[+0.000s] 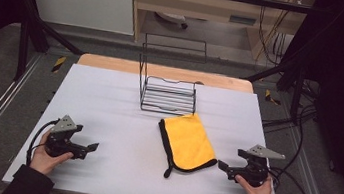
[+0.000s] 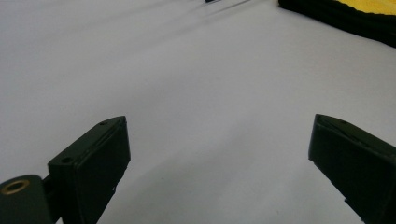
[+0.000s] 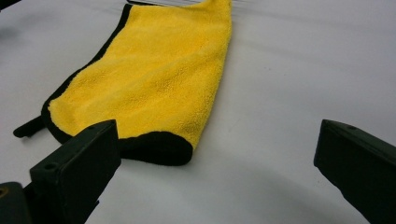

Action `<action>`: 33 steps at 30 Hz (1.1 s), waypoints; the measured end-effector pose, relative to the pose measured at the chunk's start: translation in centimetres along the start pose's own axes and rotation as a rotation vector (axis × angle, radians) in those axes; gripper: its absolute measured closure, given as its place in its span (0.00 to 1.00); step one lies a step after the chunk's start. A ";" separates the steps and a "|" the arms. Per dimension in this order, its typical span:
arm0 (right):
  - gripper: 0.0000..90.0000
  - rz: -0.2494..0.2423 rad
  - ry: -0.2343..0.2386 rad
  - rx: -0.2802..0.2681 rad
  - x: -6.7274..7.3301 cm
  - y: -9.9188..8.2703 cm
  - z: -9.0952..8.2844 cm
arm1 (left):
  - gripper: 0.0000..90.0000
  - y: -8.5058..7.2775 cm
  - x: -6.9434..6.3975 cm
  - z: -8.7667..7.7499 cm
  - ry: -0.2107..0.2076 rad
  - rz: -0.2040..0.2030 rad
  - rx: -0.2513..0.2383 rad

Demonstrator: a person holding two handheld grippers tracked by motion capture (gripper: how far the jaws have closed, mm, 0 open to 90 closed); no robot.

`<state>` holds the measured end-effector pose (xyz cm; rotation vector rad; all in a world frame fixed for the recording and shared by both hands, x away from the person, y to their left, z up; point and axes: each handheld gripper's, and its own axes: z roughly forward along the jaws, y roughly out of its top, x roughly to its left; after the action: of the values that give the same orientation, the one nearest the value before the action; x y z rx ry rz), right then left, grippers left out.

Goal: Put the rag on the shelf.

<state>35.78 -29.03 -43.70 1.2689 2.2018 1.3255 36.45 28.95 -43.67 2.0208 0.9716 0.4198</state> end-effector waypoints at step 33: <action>0.04 -0.117 0.008 0.065 6.0 1.7 3.4 | 0.07 -0.2 0.2 0.1 0.016 -0.006 0.008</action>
<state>35.27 -21.97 -42.99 1.1389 2.3033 1.2269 36.49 29.14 -43.92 2.0237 0.9905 0.4303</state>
